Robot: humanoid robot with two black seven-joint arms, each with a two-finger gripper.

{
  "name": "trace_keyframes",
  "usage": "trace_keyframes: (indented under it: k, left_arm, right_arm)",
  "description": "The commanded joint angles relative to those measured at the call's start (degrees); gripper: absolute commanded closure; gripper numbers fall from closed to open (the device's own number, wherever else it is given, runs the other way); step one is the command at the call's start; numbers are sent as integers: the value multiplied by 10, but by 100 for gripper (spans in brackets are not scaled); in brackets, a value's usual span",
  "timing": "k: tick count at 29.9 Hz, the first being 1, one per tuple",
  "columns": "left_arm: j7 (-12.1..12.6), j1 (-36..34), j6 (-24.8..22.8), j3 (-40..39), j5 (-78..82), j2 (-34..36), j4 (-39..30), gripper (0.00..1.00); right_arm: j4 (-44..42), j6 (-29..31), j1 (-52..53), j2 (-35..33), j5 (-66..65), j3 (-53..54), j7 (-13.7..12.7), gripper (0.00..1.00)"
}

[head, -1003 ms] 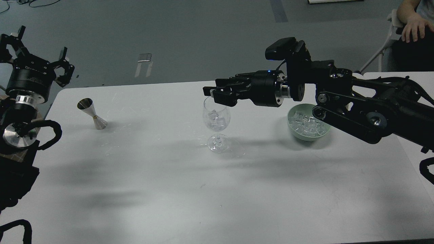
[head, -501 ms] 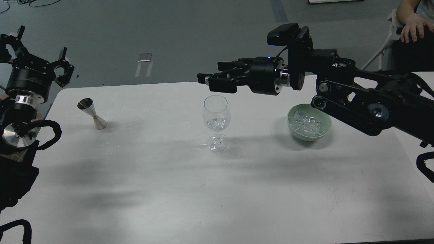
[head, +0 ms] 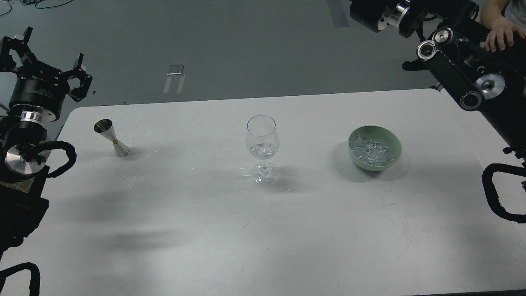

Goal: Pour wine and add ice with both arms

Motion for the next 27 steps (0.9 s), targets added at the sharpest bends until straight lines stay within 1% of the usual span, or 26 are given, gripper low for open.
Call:
trace_keyframes:
  k: [1,2,3,4,6,9,10,12,15,17,20,24,27]
  left_arm:
    - [1,-4,-4,2,1,1,0,2]
    - [1,-4,-2,2,2,1,0,2]
    - [1,-4,-2,2,2,1,0,2]
    - [1,-4,-2,2,2,1,0,2]
    - [1,-5,-5,2,3,2,0,2]
    - [1,-4,-9,2,3,10,0,2]
    - [1,-4,-9,2,3,10,0,2]
    - [1,-2,-15,2,2,13,3,2]
    - [0,-3,-11,3,2,7,14,2]
    - [-4,-4,-9,3,2,1,17,2]
    - [-7,-29,-8,21,3,-13,25,2]
    - [-8,-59,-7,52,3,-14,59,2]
    - [-12,-90,-7,69,3,-16,88,2]
  right_arm:
    - [-38,1,1,-1,120,20,-2,0]
    - [-44,1,1,-2,146,21,-2,0]
    - [-60,1,0,-5,201,22,-2,0]
    - [-60,1,0,-5,201,22,-2,0]
    - [-97,1,0,-6,307,22,-2,0]
    - [-135,0,0,-8,422,22,-2,0]
    - [-135,0,0,-8,423,22,-2,0]
    - [-149,1,-6,-22,494,22,-1,0]
    - [-149,1,-25,-25,558,27,-1,0]
    - [-150,1,-33,-25,582,32,-1,0]
    - [-150,1,-62,-23,623,46,-1,0]
    - [-150,1,-82,-18,633,72,0,0]
    - [-151,1,-100,3,633,104,0,0]
